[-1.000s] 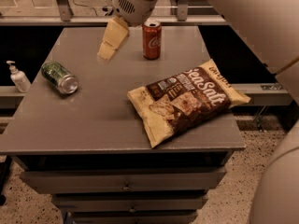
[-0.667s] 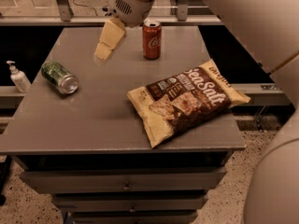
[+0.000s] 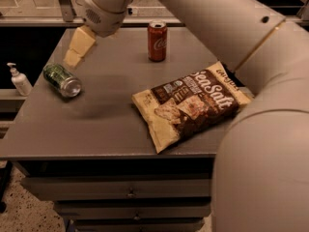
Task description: Place green can upright
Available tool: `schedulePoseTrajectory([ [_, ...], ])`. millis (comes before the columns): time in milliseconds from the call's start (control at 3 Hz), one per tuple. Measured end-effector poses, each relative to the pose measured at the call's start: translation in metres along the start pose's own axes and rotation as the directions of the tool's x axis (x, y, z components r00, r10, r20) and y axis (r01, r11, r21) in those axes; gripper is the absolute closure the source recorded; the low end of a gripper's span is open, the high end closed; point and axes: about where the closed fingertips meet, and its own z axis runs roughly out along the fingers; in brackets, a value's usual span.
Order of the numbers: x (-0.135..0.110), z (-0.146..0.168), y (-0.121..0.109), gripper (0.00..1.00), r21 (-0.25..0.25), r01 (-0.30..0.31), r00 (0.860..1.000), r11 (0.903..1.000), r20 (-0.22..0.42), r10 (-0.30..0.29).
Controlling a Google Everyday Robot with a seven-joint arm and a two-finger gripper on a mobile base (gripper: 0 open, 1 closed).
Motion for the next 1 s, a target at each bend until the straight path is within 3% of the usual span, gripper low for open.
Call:
schedulePoseTrajectory([
  [333, -0.023, 0.034, 0.009, 0.00, -0.030, -0.081, 0.997, 0.9962, 0.007, 0.081],
  [667, -0.041, 0.059, 0.013, 0.00, -0.031, -0.169, 0.986, 0.9852, 0.000, 0.169],
  [1000, -0.061, 0.084, 0.018, 0.00, -0.002, -0.200, 0.980, 0.9797, -0.016, 0.200],
])
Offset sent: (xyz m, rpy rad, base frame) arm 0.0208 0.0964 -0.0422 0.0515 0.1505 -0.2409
